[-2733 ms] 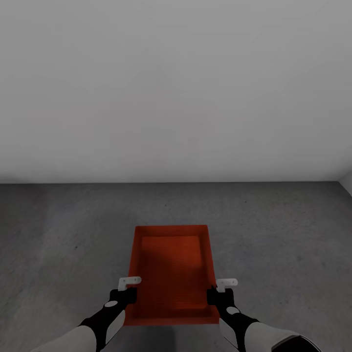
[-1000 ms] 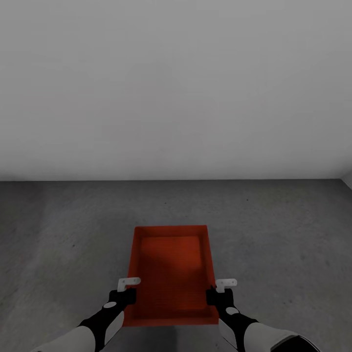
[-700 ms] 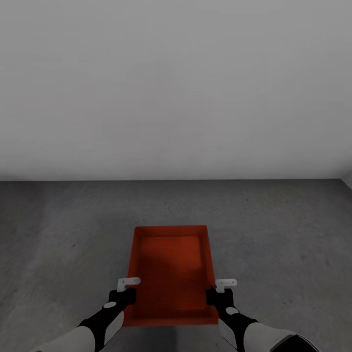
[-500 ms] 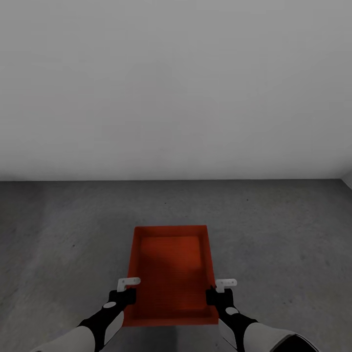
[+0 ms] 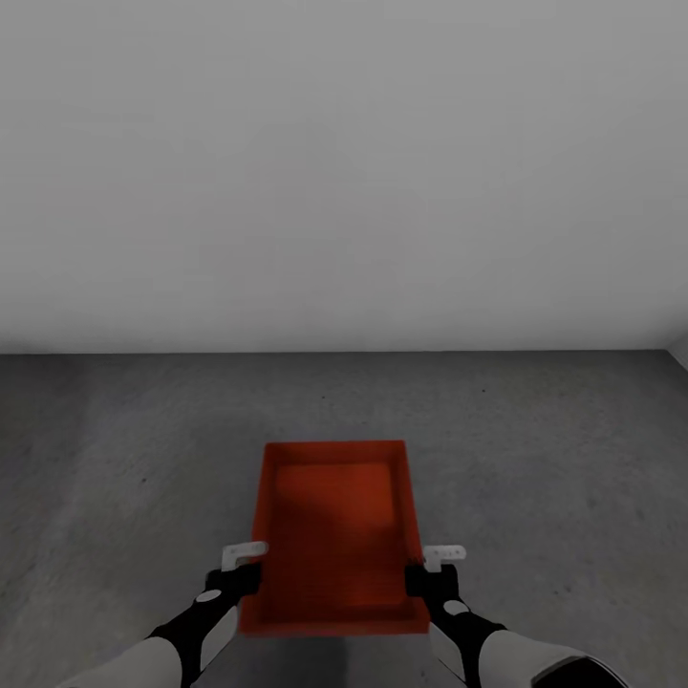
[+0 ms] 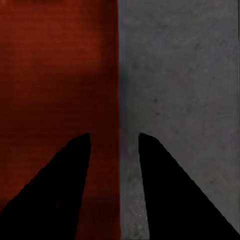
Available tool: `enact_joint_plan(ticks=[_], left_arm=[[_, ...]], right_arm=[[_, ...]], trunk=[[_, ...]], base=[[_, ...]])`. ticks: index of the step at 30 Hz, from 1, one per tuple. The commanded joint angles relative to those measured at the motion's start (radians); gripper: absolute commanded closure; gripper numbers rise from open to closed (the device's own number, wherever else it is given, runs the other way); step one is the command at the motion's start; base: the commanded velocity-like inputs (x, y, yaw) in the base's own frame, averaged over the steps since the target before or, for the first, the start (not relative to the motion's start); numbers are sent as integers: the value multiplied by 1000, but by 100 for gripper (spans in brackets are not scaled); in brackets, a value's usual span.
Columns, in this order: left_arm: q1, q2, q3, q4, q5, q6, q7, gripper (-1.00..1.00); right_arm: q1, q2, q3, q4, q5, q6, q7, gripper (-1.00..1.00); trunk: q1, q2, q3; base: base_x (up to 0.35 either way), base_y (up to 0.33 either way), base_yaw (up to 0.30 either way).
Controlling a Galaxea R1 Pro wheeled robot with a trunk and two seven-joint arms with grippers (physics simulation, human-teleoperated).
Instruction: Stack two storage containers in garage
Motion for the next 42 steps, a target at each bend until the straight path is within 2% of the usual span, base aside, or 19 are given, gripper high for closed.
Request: enact_joint_plan(ticks=[1, 25, 42], left_arm=[[0, 0, -8, 1, 9, -4, 5, -100], [-1, 0, -8, -1, 8, -4, 5, -100], [-1, 1, -8, -2, 8, -4, 5, -100]], right_arm=[[-1, 1, 8, 3, -8, -5, -2, -100], [-1, 1, 8, 3, -8, -6, -2, -100], [-2, 2, 8, 3, -8, -6, -4, -100]], trunk=[[0, 0, -1], [0, 0, -1], [-65, 119, 53]], base=[[0, 0, 0], [0, 0, 0], [0, 0, 0]])
